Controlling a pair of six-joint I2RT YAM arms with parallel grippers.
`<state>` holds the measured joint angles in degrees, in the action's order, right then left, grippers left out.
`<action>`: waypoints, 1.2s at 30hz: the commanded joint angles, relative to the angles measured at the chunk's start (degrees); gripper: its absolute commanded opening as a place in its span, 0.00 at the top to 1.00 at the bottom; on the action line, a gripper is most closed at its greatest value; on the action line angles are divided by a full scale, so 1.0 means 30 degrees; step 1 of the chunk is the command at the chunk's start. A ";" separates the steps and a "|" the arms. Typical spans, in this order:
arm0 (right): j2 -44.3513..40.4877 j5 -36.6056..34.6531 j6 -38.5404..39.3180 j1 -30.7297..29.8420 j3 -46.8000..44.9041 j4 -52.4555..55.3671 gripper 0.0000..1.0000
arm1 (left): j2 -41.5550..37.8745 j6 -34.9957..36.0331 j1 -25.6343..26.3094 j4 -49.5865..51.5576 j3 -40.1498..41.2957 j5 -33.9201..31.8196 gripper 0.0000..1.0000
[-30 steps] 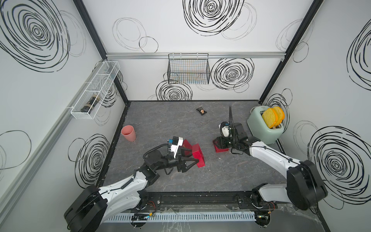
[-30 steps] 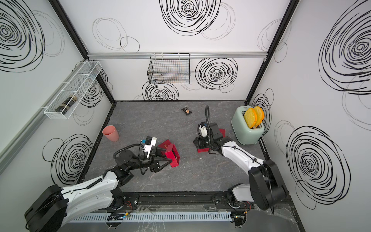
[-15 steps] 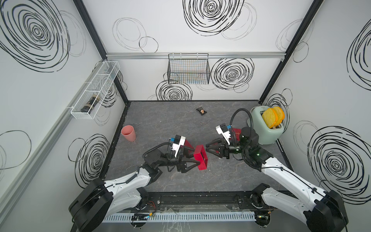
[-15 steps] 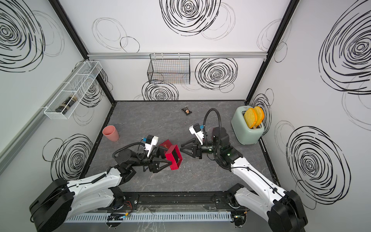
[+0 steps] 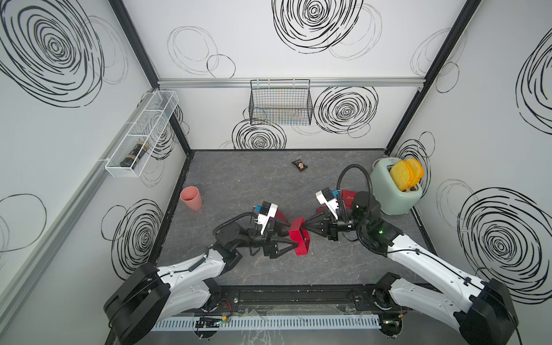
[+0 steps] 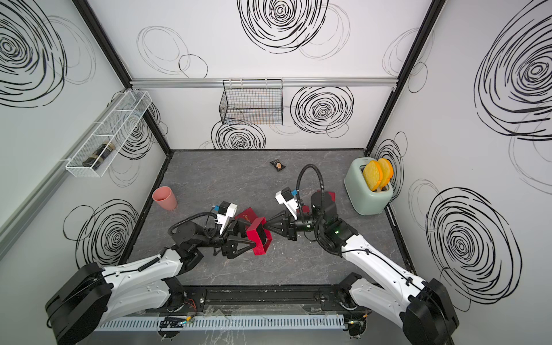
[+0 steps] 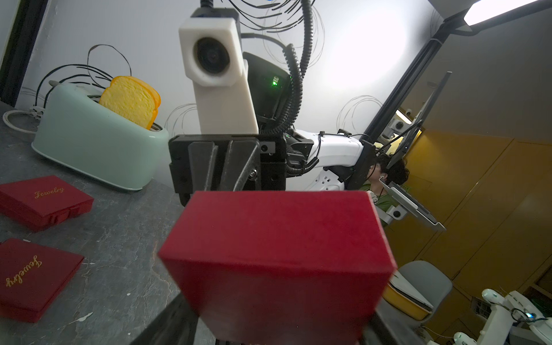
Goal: Take the necklace out of the lift-off lid jewelry box
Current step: Place the jewelry box at the center of the board.
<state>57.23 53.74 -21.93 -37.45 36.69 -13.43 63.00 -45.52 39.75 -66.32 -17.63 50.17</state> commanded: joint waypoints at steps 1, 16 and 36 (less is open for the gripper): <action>-0.0179 -0.0436 0.0197 -0.0492 0.0400 0.0238 0.95 | -0.0065 -0.0150 0.0103 -0.1249 -0.0628 0.0425 0.32; -0.1137 -1.0141 0.1023 -0.0554 0.1292 0.6695 1.00 | -0.3551 0.5691 0.0023 1.2260 -0.0582 -0.8142 0.04; 0.6288 -1.8996 -0.0814 -0.3767 0.1096 1.2727 0.98 | -0.4907 0.6911 0.0813 1.4431 0.1432 -1.2346 0.02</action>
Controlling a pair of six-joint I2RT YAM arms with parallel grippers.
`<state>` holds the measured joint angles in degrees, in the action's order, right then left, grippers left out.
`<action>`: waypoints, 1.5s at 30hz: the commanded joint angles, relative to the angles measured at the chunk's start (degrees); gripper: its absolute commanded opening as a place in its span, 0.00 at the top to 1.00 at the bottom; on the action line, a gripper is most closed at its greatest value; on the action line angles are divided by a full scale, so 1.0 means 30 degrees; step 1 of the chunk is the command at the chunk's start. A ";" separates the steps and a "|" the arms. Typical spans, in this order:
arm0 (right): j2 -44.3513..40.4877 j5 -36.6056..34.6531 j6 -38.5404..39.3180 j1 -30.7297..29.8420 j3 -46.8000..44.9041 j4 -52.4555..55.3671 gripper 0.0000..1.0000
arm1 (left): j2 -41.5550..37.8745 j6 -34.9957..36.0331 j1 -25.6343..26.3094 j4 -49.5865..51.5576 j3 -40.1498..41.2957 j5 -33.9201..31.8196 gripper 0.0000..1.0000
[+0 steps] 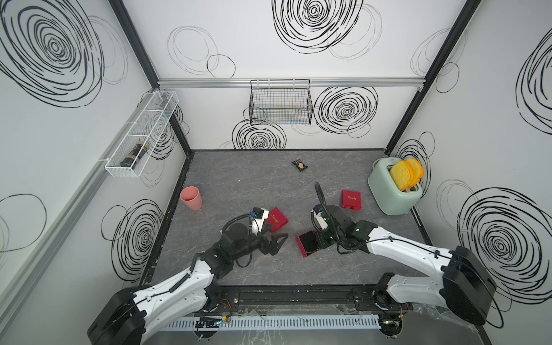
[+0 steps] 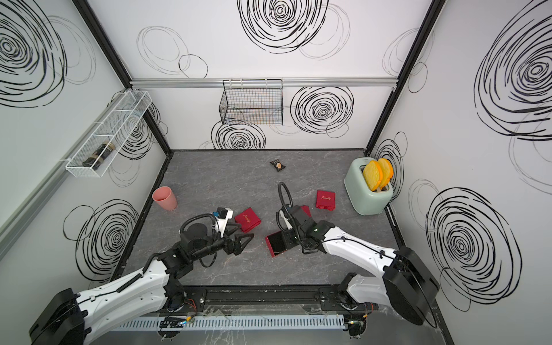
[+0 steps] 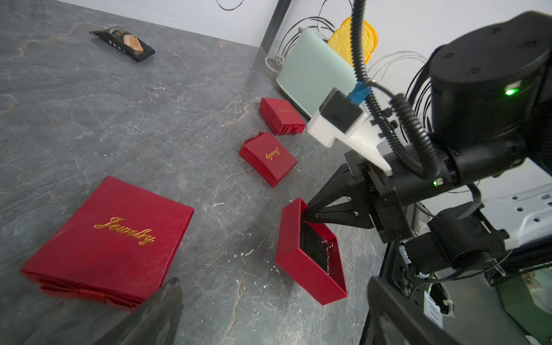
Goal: Take the necklace out of the lift-off lid jewelry box
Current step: Place the jewelry box at the center of the board, then take out the inner lining from the jewelry box.
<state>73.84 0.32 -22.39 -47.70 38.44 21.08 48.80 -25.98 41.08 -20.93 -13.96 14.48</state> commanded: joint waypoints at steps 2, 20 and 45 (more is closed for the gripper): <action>0.1437 -0.1414 -0.0818 -0.0578 0.0661 0.1258 0.97 | -0.0066 0.1007 0.0858 -0.0576 0.0256 -0.0841 0.03; 0.0639 -0.1045 -0.2273 -0.2701 0.1104 0.0002 0.62 | 0.1461 0.1577 0.3923 -0.0747 0.0765 -0.4040 0.08; 0.4057 -0.2238 -0.3169 -0.3626 -0.0575 -0.3121 0.84 | 0.6742 0.0892 0.5789 -0.5477 0.0339 -0.7131 0.15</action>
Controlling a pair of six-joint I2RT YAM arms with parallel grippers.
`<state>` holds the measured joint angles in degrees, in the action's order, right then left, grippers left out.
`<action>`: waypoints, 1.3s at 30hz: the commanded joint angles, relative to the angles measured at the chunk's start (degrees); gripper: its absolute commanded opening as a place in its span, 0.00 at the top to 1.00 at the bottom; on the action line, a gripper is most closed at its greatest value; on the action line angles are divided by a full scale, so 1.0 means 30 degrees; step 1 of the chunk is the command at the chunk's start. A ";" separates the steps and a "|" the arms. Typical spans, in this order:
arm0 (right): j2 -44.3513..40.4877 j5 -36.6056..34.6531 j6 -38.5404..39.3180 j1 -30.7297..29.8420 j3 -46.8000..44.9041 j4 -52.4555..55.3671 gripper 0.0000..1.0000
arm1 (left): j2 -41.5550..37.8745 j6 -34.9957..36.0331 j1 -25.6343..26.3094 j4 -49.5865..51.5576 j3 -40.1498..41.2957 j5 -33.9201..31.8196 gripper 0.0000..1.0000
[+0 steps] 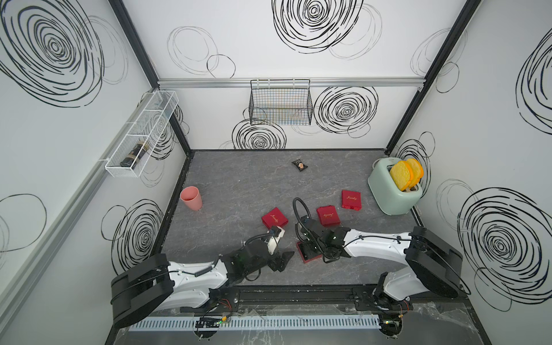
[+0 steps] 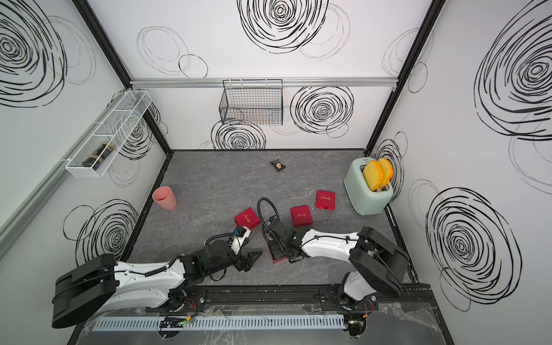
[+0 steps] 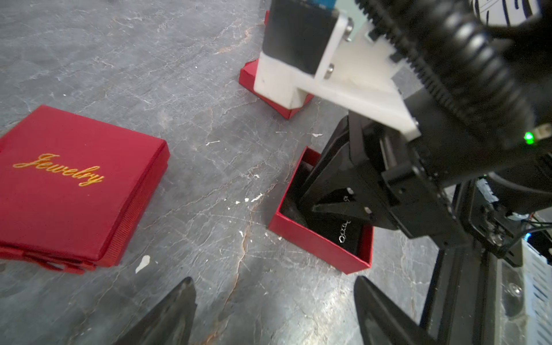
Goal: Take the necklace out of the lift-off lid jewelry box
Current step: Take out the inner lining from the jewelry box.
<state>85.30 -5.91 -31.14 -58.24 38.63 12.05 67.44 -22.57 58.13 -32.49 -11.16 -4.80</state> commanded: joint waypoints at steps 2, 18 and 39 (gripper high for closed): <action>-0.0331 0.0171 -0.0231 -0.0099 -0.0957 -0.0557 0.88 | 0.1012 -0.0212 0.0136 -0.1706 -0.0830 -0.0815 0.15; -0.6766 0.1252 0.0300 0.0405 -0.2502 -0.1335 0.95 | 0.3011 -0.0183 0.0337 -0.2227 -0.1983 -0.1082 0.17; -1.1616 0.2169 0.1648 0.0740 -0.2047 -0.1996 0.96 | -0.0169 0.3669 0.2274 -0.3704 -0.1128 0.1409 0.33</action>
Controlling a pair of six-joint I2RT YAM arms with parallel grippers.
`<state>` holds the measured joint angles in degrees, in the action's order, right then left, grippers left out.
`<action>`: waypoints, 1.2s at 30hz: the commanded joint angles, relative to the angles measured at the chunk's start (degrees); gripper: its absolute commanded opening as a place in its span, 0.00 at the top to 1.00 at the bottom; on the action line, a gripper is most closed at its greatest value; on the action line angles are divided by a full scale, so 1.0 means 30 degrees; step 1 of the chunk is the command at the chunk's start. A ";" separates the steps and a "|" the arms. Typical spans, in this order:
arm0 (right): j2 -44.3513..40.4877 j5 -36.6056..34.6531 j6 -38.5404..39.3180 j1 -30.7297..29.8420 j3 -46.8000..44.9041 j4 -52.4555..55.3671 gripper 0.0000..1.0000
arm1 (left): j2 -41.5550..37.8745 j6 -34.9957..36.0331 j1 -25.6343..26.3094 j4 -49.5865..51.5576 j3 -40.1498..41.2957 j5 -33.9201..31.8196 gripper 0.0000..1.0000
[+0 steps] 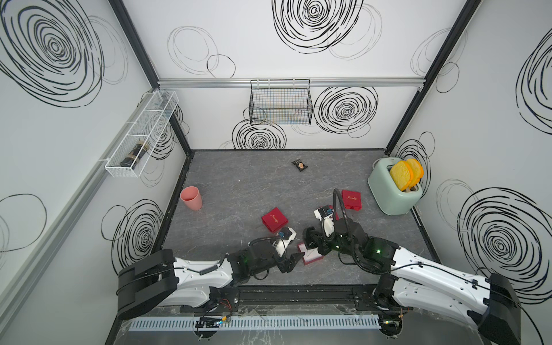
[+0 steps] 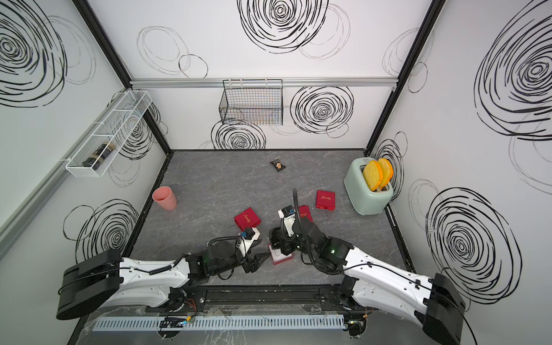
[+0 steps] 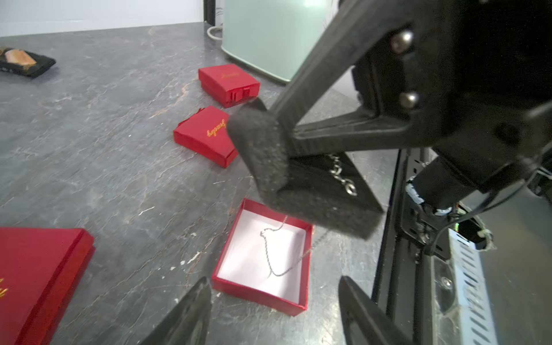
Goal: Take the necklace out of the lift-off lid jewelry box
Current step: Take out the inner lining from the jewelry box, then pick up the necklace from the inner lining.
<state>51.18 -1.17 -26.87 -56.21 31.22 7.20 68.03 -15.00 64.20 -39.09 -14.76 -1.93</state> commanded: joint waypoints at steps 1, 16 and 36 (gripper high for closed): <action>-0.0223 0.0805 0.0227 0.0056 0.0520 -0.0379 0.96 | -0.0378 0.1315 0.0341 -0.1685 0.0042 0.0506 0.33; -0.0448 0.1908 0.0018 0.0053 0.0930 -0.0584 0.96 | 0.1109 0.1724 0.0585 -0.3556 -0.0930 0.0947 0.49; -0.1882 0.0511 0.0097 0.0310 0.0052 -0.0718 0.96 | 0.0647 0.0891 0.1067 -0.4102 -0.0812 0.0908 0.94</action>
<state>46.48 2.22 -26.76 -55.79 32.08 6.70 71.83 -11.86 66.92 -48.10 -17.15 1.43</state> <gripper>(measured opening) 0.057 0.072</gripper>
